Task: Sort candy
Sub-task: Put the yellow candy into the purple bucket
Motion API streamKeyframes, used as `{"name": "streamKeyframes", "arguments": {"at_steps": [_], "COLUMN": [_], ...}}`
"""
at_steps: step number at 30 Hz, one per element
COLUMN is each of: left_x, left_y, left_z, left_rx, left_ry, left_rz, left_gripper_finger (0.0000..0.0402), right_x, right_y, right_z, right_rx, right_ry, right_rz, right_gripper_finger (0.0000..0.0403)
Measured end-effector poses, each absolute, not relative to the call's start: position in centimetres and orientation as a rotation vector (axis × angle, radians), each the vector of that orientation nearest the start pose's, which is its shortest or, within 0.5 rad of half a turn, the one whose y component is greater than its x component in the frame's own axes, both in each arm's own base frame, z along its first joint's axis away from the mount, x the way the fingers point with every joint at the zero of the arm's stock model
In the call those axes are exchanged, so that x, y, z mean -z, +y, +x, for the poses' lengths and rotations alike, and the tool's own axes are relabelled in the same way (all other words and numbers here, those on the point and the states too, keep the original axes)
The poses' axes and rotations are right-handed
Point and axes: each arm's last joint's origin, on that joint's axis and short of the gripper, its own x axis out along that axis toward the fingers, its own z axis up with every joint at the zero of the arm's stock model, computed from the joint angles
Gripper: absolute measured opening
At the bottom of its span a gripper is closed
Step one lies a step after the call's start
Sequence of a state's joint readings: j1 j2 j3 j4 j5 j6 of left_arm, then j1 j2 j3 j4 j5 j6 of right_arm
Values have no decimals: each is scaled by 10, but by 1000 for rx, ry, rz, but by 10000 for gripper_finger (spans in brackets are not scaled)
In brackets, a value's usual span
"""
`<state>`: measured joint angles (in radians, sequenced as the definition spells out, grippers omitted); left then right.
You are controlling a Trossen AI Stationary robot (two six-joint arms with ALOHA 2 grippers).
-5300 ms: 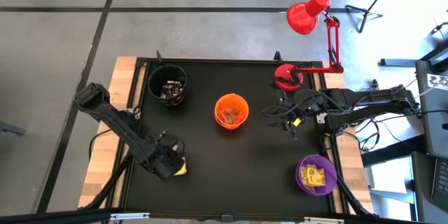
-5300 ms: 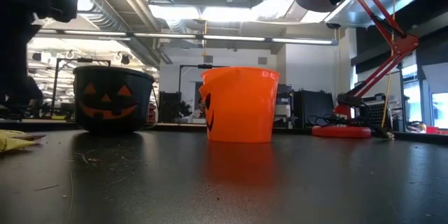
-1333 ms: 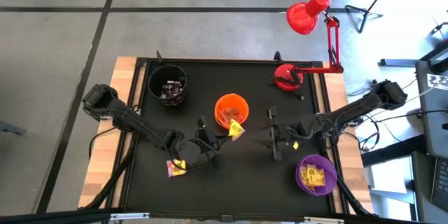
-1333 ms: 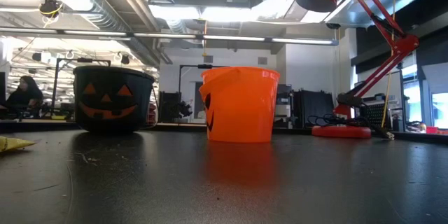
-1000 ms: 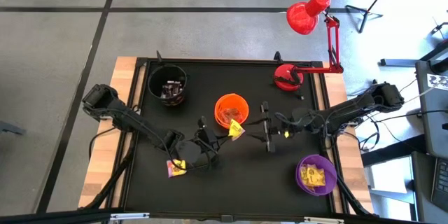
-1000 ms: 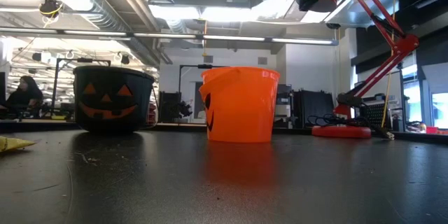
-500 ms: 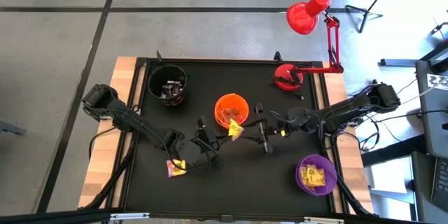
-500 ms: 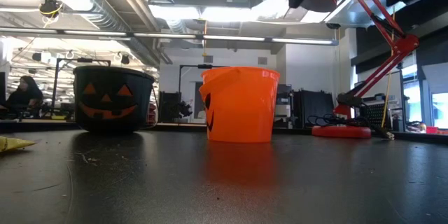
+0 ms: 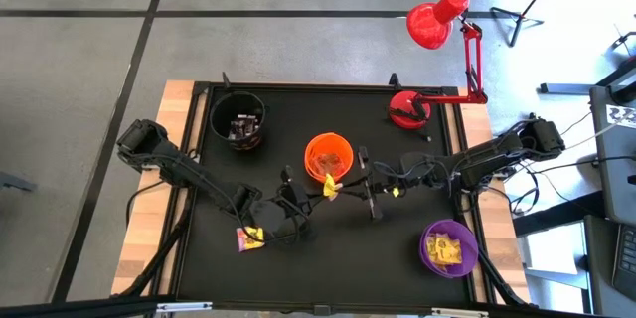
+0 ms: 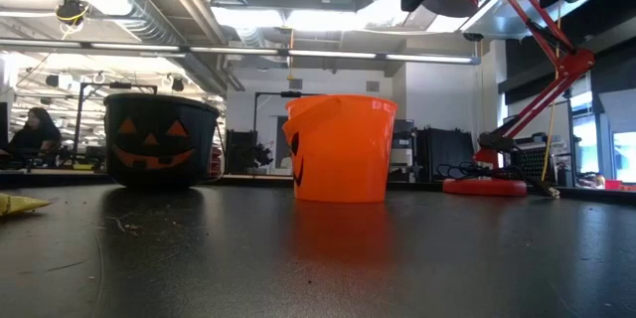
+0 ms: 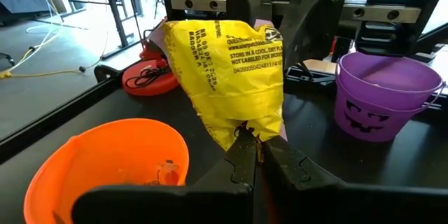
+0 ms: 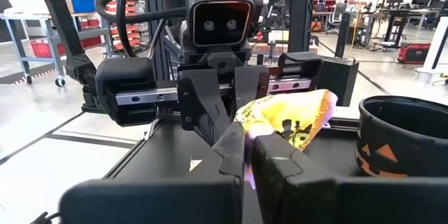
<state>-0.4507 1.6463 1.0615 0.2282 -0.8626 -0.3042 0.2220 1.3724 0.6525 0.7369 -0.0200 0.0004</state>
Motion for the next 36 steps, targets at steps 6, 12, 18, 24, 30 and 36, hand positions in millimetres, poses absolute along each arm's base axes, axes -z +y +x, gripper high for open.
{"name": "streamKeyframes", "arguments": {"at_steps": [6, 12, 18, 24, 30, 36], "left_x": [-250, -250, -251, -251, -251, -250], "left_y": [-137, -138, -137, -136, -135, -135], "left_z": [333, 333, 332, 332, 332, 332], "left_rx": [-416, -386, -413, -445, -447, -446], "left_ry": [230, 235, 227, 221, 222, 227], "left_rz": [-110, -118, -111, -103, -102, -98], "left_gripper_finger": [5, 63, 125, 139, 138, 138], "right_x": [-247, -253, -266, -283, -285, -271], "right_y": [64, 64, 61, 60, 64, 76], "right_z": [281, 273, 252, 215, 176, 143], "right_rx": [-257, -289, -347, -594, -687, -676], "right_ry": [-11, 9, 78, 173, 351, 634], "right_rz": [-10, -14, -35, 67, 149, 233], "right_gripper_finger": [5, 2, 1, 1, 1, 0]}}
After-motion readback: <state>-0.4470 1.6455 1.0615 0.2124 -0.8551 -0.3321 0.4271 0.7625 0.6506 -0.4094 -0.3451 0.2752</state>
